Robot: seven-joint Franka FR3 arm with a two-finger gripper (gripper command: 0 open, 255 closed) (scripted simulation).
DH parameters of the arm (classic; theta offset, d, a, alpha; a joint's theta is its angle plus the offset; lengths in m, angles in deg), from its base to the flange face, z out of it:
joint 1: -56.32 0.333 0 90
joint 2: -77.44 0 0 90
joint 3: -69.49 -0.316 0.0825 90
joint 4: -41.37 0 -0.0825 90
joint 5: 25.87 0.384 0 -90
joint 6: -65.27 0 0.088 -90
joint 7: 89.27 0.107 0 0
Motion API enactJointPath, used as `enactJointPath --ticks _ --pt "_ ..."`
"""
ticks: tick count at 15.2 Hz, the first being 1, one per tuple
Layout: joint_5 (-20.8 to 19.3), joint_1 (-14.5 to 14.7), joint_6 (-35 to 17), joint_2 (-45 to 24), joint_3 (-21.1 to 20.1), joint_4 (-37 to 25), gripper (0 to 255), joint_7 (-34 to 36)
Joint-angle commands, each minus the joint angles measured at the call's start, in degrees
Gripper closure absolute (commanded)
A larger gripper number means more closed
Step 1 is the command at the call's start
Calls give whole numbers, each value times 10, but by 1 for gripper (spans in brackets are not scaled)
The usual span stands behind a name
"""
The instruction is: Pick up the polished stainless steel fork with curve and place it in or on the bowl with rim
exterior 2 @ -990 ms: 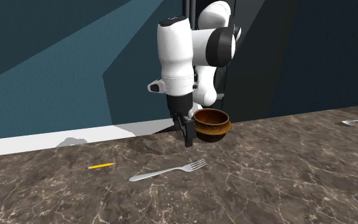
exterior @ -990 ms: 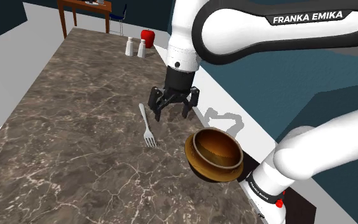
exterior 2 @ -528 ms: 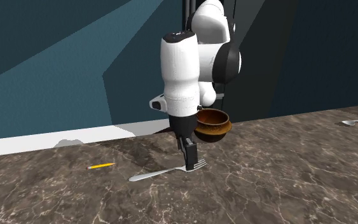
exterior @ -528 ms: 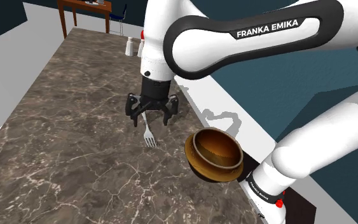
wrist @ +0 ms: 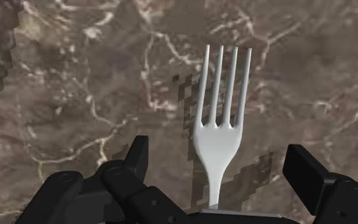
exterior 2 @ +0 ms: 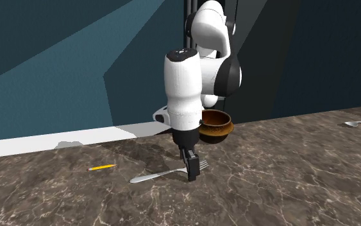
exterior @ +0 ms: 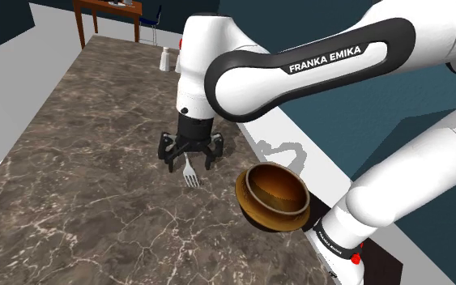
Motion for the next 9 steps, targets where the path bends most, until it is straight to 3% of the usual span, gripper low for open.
enactJointPath --ticks 1,5,6,9 --pt "-1 0 -2 -1 -1 0 0 1" --pt "-1 0 -1 -1 0 0 0 1" --pt "-1 0 -1 -1 0 0 255 1" --pt "0 0 0 0 0 0 255 0"
